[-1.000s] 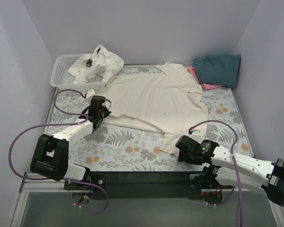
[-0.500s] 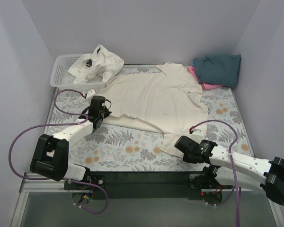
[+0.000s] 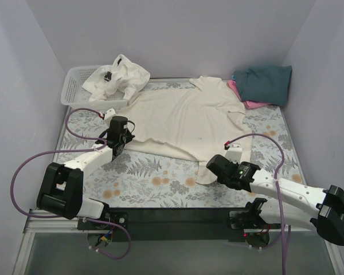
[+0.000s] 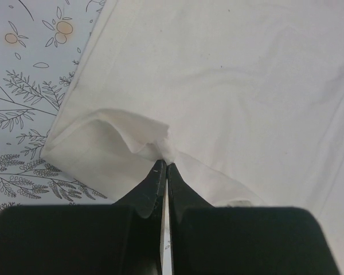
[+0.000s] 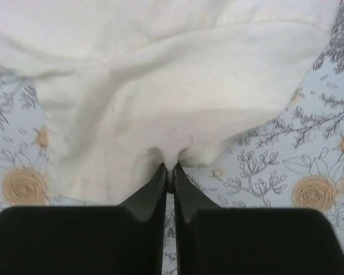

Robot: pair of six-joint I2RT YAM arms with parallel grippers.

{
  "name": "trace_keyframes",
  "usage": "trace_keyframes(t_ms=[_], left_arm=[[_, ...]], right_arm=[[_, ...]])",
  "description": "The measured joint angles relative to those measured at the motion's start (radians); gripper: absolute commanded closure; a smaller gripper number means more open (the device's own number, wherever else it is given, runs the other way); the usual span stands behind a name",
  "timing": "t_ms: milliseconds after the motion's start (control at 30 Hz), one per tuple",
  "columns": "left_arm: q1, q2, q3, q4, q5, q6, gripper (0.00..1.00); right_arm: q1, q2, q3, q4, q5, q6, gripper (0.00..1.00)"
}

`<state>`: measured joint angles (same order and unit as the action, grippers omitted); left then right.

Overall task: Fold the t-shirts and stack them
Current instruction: Fold the tshirt

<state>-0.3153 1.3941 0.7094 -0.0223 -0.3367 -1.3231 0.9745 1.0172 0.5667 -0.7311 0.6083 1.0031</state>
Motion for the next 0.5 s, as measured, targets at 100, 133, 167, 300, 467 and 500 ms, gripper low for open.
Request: trace_keyframes(t_ms=[100, 133, 167, 300, 467, 500], left_arm=[[0.0, 0.002, 0.001, 0.001, -0.014, 0.002, 1.0], [0.0, 0.006, 0.005, 0.0, -0.019, 0.003, 1.0], [0.0, 0.01, 0.009, 0.0, -0.022, 0.003, 1.0], [0.0, 0.026, 0.036, 0.0, -0.026, 0.005, 1.0], [0.0, -0.001, 0.039, 0.0, -0.041, 0.007, 1.0], [0.0, -0.011, 0.039, 0.0, -0.045, 0.007, 1.0]], right_arm=[[-0.047, -0.003, 0.024, 0.092, 0.059, -0.087, 0.99], [-0.064, -0.005, 0.024, 0.121, 0.068, -0.113, 0.99], [-0.084, -0.005, 0.023, 0.157, 0.077, -0.148, 0.99], [-0.137, 0.002, 0.023, 0.294, 0.106, -0.266, 0.99], [-0.164, 0.04, 0.025, 0.409, 0.135, -0.378, 0.99], [-0.173, 0.048, 0.026, 0.428, 0.139, -0.398, 0.99]])
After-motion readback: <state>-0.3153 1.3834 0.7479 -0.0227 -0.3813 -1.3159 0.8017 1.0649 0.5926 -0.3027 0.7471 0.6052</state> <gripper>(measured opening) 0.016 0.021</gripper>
